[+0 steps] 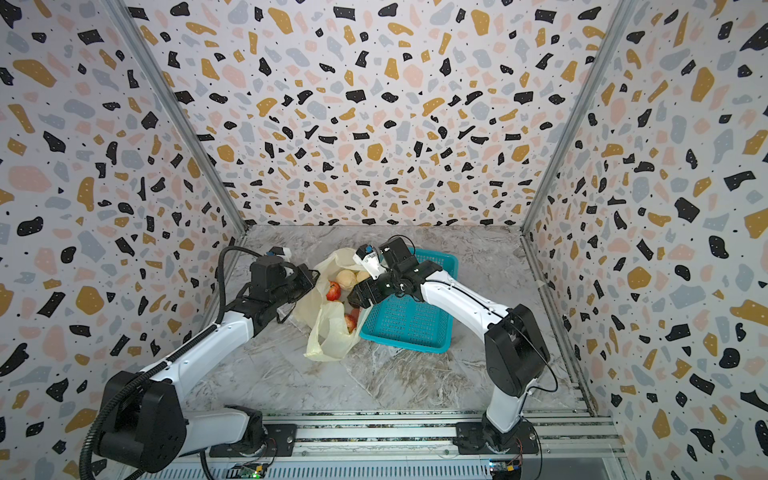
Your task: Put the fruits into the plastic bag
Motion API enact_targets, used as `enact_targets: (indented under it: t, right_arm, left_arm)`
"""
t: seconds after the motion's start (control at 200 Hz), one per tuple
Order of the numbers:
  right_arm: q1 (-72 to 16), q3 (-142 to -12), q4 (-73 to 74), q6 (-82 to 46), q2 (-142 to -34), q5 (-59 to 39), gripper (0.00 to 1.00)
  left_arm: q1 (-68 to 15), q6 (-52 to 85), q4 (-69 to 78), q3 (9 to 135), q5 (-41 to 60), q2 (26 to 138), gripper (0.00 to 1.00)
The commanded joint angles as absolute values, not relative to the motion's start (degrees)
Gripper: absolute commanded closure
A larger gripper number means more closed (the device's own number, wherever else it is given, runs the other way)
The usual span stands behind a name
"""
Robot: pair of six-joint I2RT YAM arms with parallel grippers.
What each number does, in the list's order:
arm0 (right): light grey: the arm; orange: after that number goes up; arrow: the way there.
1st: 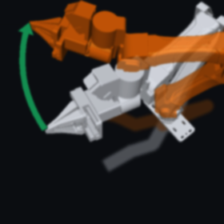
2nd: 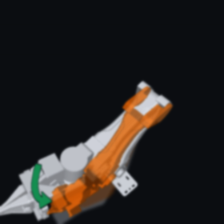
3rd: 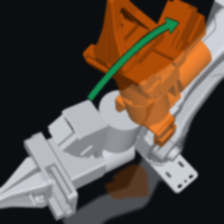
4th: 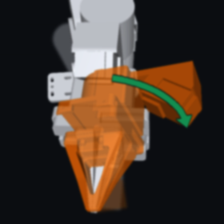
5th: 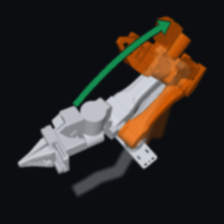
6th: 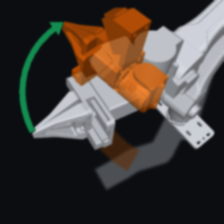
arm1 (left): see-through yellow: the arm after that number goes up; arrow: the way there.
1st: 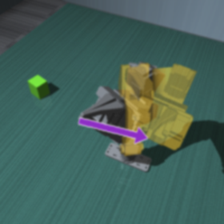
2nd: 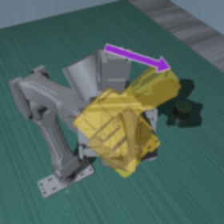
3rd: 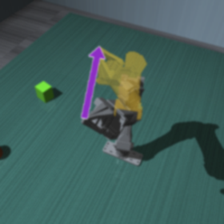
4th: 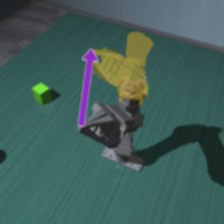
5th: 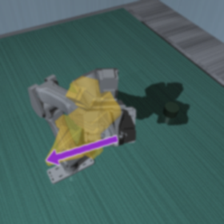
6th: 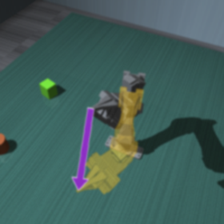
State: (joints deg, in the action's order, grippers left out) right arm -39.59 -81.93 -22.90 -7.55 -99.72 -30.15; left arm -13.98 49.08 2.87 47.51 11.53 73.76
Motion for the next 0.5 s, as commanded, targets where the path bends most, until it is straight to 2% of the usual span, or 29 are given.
enact_targets:
  t: [0.0, 0.17, 0.496]
  right_arm:
    - [-39.46, -84.23, -29.74, -2.76, -99.54, -34.05, 0.16]
    - [-39.14, -86.03, -30.92, 0.04, -96.04, -44.25, 0.16]
    - [-39.17, -90.8, -33.87, 0.62, -96.15, -61.11, 0.13]
  left_arm:
    - [-13.86, 49.28, 4.84, 47.2, 12.04, 74.0, 1.0]
    - [-13.87, 49.21, 4.83, 47.11, 11.96, 73.98, 1.0]
    - [-13.88, 49.21, 4.72, 46.86, 12.22, 73.75, 1.0]
